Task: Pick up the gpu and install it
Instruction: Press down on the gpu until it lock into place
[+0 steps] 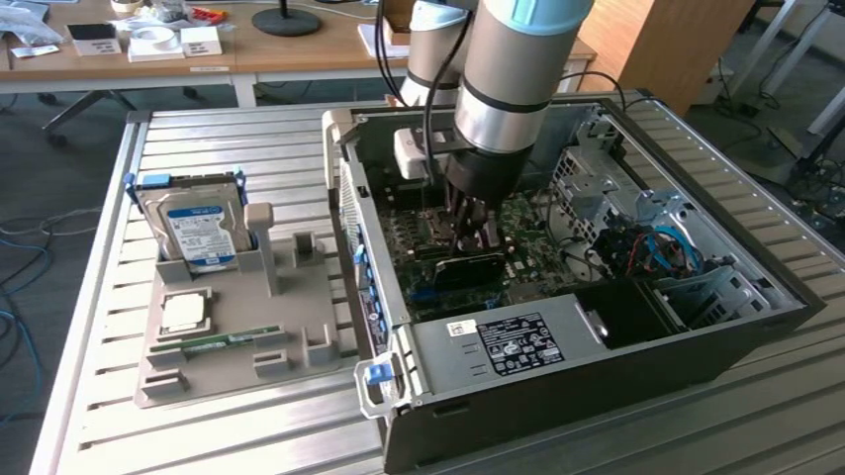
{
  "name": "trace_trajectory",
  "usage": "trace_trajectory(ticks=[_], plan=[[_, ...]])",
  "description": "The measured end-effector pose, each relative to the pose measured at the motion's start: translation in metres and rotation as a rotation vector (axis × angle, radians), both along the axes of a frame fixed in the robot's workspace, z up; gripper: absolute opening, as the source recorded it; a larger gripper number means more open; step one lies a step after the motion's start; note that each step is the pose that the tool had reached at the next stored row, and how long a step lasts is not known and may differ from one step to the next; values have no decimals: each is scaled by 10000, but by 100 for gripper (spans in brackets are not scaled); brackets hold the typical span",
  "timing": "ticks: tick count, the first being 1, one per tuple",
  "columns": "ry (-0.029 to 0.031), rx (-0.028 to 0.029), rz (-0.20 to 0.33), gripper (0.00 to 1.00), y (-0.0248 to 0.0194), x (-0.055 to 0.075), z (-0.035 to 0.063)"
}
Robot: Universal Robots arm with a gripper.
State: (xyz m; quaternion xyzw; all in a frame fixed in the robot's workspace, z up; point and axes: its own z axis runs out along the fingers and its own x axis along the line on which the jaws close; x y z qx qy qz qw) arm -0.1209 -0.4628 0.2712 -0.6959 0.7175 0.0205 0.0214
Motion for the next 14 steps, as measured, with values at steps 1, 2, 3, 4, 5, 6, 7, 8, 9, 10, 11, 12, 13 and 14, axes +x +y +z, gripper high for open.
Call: trace_trajectory(ticks=[1, 2, 3, 4, 5, 6, 7, 8, 9, 10, 11, 12, 13, 14], plan=[[1, -3, 0, 11, 0, 0, 0], [1, -2, 0, 11, 0, 0, 0], [0, -2, -1, 11, 2, 0, -1], [0, -1, -3, 11, 9, -1, -2], [0, -1, -2, 11, 17, -1, -4], [0, 0, -1, 11, 22, 0, -7], [-1, 2, 0, 11, 22, 0, -17], [0, 6, 1, 11, 23, 0, -33], [0, 10, 1, 11, 23, 0, -51], [-1, 15, 0, 11, 24, 0, -67], [1, 16, 0, 11, 23, 0, -70], [1, 16, -1, 11, 24, 0, -70], [1, 16, -1, 11, 24, 0, -70], [1, 16, -1, 11, 23, -1, -70]])
